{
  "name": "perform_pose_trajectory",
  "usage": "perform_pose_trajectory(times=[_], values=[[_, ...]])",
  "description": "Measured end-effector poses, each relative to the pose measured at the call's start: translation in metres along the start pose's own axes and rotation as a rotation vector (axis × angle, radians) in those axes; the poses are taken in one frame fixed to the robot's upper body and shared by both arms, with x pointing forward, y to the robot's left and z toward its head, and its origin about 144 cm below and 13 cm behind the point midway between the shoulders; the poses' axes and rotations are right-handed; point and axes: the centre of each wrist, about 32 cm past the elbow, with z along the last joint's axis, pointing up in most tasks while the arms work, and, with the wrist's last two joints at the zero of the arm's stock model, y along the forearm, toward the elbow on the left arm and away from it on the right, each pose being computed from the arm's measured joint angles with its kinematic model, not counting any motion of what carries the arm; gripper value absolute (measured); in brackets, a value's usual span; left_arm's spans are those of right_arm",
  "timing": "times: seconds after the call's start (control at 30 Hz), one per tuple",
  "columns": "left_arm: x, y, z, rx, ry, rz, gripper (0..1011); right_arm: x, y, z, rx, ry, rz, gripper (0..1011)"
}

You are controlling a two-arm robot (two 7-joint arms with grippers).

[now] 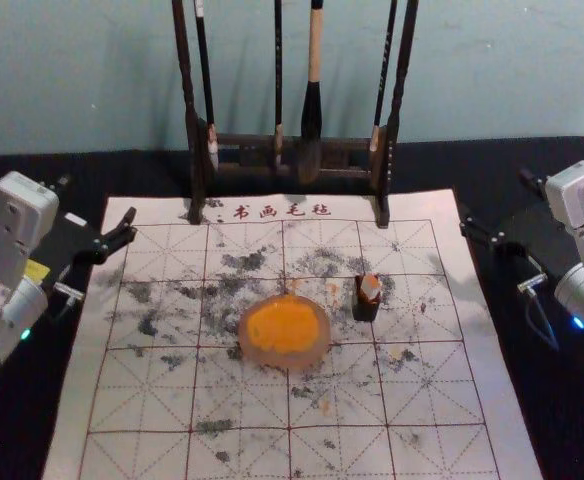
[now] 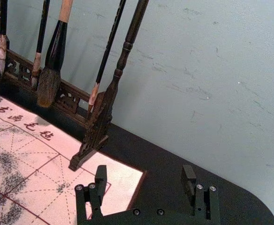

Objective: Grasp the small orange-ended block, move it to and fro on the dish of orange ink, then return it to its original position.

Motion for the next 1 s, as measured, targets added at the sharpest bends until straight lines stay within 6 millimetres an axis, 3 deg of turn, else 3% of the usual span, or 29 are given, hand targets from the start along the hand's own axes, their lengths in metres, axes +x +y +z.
perform_pose_trajectory(times=[1.0], values=[[0.0000,0.0000,0.0000,0.000,0.000,0.000,1001,0.0000,0.0000,0.0000,0.000,0.000,0.000,1002]])
